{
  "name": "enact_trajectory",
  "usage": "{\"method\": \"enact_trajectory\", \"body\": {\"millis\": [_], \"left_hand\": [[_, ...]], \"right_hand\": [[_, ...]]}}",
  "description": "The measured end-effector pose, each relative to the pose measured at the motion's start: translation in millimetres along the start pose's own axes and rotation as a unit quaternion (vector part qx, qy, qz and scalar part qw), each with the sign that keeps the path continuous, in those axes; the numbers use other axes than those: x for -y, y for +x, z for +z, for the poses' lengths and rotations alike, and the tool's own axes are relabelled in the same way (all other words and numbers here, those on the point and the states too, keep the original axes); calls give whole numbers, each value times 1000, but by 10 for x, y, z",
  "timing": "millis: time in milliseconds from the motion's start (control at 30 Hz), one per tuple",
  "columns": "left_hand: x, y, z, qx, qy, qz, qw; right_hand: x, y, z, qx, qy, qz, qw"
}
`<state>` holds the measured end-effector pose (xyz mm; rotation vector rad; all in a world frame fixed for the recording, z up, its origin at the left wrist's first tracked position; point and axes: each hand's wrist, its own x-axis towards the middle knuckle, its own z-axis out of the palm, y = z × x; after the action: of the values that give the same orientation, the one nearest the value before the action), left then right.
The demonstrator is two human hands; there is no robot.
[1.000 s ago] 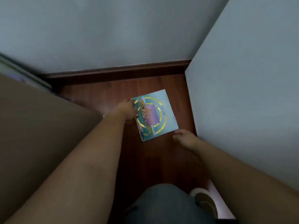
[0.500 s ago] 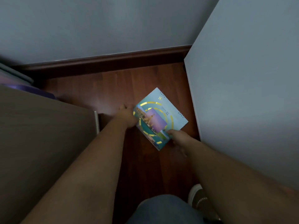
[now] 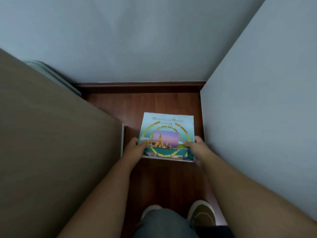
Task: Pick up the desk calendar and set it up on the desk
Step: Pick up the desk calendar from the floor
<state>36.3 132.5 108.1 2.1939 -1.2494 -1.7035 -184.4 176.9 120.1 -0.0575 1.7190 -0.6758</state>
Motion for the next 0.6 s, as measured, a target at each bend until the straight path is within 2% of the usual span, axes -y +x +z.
{"method": "enact_trajectory", "body": {"millis": [233,467,600], "left_hand": [[-487,-1620,-355,25,-56,5,998],[-1108,-3113,-1009,-21,-160,41,986],[-1604,-3988,-1442,-33,-169,78,982]], "right_hand": [[632,-1460,-373,36,-19,-36,999],[1217,-3106,-454,16,-17,-94,995],[1519,-3989,-504,10,-1,-151,988]]}}
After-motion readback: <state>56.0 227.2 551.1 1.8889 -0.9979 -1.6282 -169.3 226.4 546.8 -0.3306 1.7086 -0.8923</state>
